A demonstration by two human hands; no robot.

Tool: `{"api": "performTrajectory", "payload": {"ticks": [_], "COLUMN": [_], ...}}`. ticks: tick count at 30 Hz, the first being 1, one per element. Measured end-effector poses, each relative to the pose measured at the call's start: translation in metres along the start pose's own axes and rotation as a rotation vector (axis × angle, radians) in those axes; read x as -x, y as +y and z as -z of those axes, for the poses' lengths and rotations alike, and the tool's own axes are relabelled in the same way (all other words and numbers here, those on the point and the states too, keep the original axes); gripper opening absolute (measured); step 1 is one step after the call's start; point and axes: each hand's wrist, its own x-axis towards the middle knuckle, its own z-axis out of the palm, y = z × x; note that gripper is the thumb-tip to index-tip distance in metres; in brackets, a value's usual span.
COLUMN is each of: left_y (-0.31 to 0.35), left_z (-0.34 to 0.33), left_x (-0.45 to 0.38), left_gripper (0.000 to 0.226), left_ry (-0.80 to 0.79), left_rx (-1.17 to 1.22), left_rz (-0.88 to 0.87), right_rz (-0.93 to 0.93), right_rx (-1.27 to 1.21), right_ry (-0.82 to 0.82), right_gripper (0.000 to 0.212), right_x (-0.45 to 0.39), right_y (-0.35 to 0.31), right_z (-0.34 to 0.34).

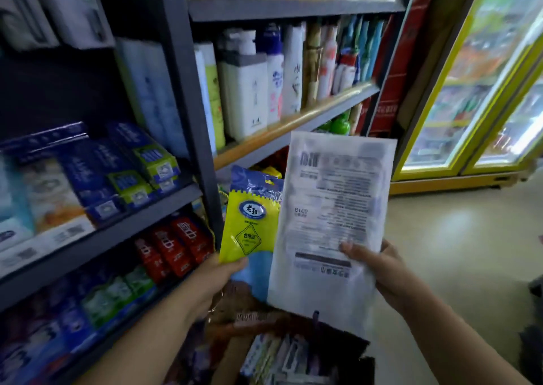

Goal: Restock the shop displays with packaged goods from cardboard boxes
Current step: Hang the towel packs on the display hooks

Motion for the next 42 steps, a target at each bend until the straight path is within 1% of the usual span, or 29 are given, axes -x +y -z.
{"api": "performTrajectory", "payload": {"ticks": [1,2,3,4,5,8,11,12,15,17,18,20,21,22,23,25,27,29,30,31,33,34,35,36,37,38,39,40,42], "left_y": [0.010,0.022,0.033,0.043,0.053,0.080,0.093,0.097,0.105,0.110,0.114,0.111,0.109,0.108,0.111,0.118,0.120,0.123,0.122,0.120,0.110,0.105,0.100,0.096,0.093,0.092,0.091,0.089,0.087], "left_z": [0.004,0.008,0.011,0.014,0.016,0.013,0.008,0.007,0.010,0.015,0.016,0.026,0.031,0.035,0.038,0.039,0.039,0.033,0.032,0.029,0.027,0.028,0.028,0.028,0.028,0.027,0.025,0.024,0.023], "left_x": [0.006,0.012,0.016,0.019,0.023,0.038,0.047,0.050,0.061,0.070,0.075,0.082,0.083,0.079,0.078,0.088,0.091,0.104,0.106,0.104,0.093,0.087,0.084,0.081,0.080,0.082,0.084,0.085,0.086], "left_gripper": [0.018,0.027,0.041,0.055,0.056,0.025,0.012,0.012,0.029,0.023,0.022,0.024,0.027,0.036,0.044,0.043,0.054,0.065,0.066,0.069,0.087,0.095,0.098,0.097,0.092,0.084,0.076,0.072,0.074], "left_ry": [-0.016,-0.023,-0.026,-0.023,-0.044,-0.066,-0.061,-0.062,-0.075,-0.109,-0.066,-0.034,-0.017,-0.002,-0.027,-0.190,-0.346,-0.441,-0.482,-0.499,-0.485,-0.464,-0.449,-0.430,-0.409,-0.391,-0.367,-0.334,-0.253], "left_rx": [0.027,0.024,0.016,0.020,0.052,0.120,0.158,0.183,0.272,0.313,0.353,0.358,0.359,0.390,0.388,0.344,0.281,0.262,0.269,0.283,0.302,0.301,0.302,0.309,0.314,0.314,0.312,0.306,0.293], "left_rz": [0.006,0.002,0.004,0.015,0.020,-0.038,-0.108,-0.127,-0.143,-0.169,-0.175,-0.255,-0.307,-0.332,-0.299,-0.170,-0.149,-0.129,-0.130,-0.143,-0.228,-0.271,-0.304,-0.338,-0.367,-0.387,-0.403,-0.417,-0.429], "right_rz": [0.072,0.148,0.220,0.282,0.332,0.407,0.421,0.439,0.560,0.770,0.930,1.210,1.286,1.354,1.433,1.563,1.606,1.565,1.493,1.372,1.029,0.837,0.638,0.442,0.246,0.063,-0.068,-0.133,-0.142], "right_rx": [0.057,0.120,0.184,0.246,0.306,0.487,0.506,0.506,0.564,0.679,0.787,1.021,1.107,1.173,1.238,1.385,1.475,1.493,1.492,1.471,1.297,1.135,0.927,0.695,0.463,0.260,0.131,0.081,0.091], "right_ry": [0.023,0.043,0.056,0.057,0.054,0.036,0.026,0.021,-0.006,-0.061,-0.077,-0.069,-0.057,-0.056,-0.068,-0.125,-0.170,-0.120,-0.055,0.032,0.193,0.229,0.230,0.211,0.162,0.073,-0.013,-0.082,-0.194], "right_gripper": [0.066,0.054,0.045,0.039,0.037,0.040,0.035,0.032,0.027,0.033,0.035,0.039,0.042,0.044,0.045,0.050,0.053,0.054,0.058,0.067,0.091,0.099,0.103,0.098,0.083,0.063,0.052,0.055,0.062], "right_x": [0.000,0.000,0.000,-0.001,-0.002,-0.004,-0.004,-0.002,0.005,0.011,0.011,0.010,0.011,0.012,0.013,0.018,0.019,0.018,0.018,0.017,0.018,0.022,0.024,0.025,0.027,0.028,0.029,0.030,0.030], "right_y": [-0.017,-0.034,-0.050,-0.065,-0.078,-0.102,-0.114,-0.116,-0.117,-0.120,-0.120,-0.122,-0.124,-0.126,-0.128,-0.134,-0.136,-0.133,-0.130,-0.127,-0.125,-0.127,-0.128,-0.129,-0.129,-0.128,-0.125,-0.121,-0.113], "right_z": [-0.002,-0.005,-0.008,-0.012,-0.016,-0.028,-0.037,-0.040,-0.040,-0.039,-0.036,-0.031,-0.028,-0.026,-0.024,-0.024,-0.027,-0.031,-0.034,-0.036,-0.044,-0.049,-0.052,-0.054,-0.056,-0.056,-0.055,-0.054,-0.052]}}
